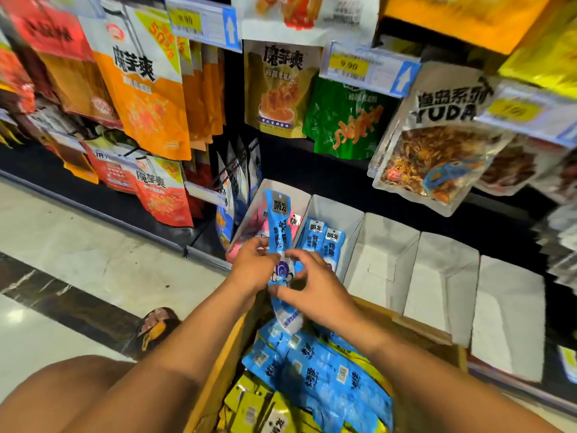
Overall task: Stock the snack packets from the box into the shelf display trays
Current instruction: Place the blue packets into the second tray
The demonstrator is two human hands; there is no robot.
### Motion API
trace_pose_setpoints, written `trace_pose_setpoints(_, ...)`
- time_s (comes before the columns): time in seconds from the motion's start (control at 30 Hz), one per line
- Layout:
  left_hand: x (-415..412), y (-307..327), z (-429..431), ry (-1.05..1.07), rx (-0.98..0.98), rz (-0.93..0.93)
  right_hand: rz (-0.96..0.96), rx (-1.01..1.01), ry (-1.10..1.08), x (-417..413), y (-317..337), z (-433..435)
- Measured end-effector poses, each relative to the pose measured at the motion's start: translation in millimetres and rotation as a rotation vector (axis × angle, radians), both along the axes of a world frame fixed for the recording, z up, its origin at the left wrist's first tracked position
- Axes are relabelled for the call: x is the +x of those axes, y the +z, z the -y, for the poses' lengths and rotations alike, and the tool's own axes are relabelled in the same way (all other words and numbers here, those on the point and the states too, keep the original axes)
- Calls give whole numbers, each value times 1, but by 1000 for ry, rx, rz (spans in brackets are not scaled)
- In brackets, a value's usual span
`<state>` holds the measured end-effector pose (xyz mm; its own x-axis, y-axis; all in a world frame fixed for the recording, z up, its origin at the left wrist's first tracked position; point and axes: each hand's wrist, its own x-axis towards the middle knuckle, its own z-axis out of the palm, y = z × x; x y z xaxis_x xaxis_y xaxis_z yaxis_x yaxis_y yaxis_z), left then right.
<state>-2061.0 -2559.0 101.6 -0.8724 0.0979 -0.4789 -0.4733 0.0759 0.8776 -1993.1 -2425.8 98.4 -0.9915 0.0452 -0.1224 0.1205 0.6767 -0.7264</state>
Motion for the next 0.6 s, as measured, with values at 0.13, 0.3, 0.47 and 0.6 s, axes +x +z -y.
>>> trace_pose_setpoints(0.13, 2, -7, -8, -31, 35, -21, -11, 46, -82, 0, -4, -1)
trace_pose_setpoints(0.3, 5, -10, -16, -144, 75, -63, 65, 82, -203, -11, -6, -6)
trace_pose_setpoints(0.47, 9, -11, -19, -289, 60, -154, 136, 75, -261, -31, -25, -17)
trace_pose_setpoints(0.6, 15, -21, 6, -504, -381, -380, 165, 145, -354, -62, -39, -45)
